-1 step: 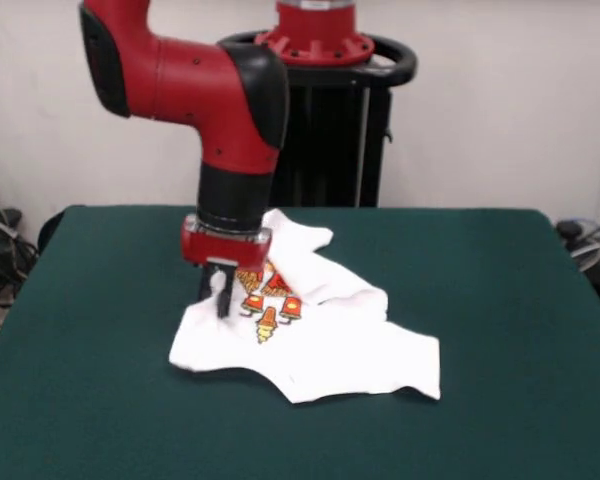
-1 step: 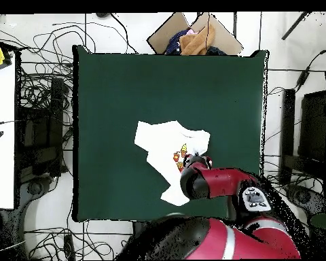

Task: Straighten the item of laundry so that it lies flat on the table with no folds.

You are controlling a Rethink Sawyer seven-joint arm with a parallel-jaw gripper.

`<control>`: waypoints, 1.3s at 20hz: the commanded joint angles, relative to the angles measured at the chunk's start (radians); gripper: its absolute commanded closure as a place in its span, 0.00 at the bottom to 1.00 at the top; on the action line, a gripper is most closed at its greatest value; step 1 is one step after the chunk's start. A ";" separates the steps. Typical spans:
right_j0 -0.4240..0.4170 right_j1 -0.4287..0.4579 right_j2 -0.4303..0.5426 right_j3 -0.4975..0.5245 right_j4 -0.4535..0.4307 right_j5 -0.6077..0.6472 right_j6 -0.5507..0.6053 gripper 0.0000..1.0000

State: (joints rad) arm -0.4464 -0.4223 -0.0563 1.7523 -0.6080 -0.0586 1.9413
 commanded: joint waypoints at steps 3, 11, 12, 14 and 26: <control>-0.019 0.055 0.114 -0.084 -0.014 -0.025 0.066 0.00; 0.007 -0.245 0.149 0.176 0.151 0.204 0.130 0.00; -0.002 -0.250 0.163 0.192 0.169 0.222 0.132 0.00; -0.008 -0.247 0.172 0.212 0.194 0.229 0.139 0.00; -0.039 -0.050 0.167 0.214 0.167 0.092 0.119 0.00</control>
State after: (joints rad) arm -0.4855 -0.5996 0.0013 1.9315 -0.4551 0.0566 1.9413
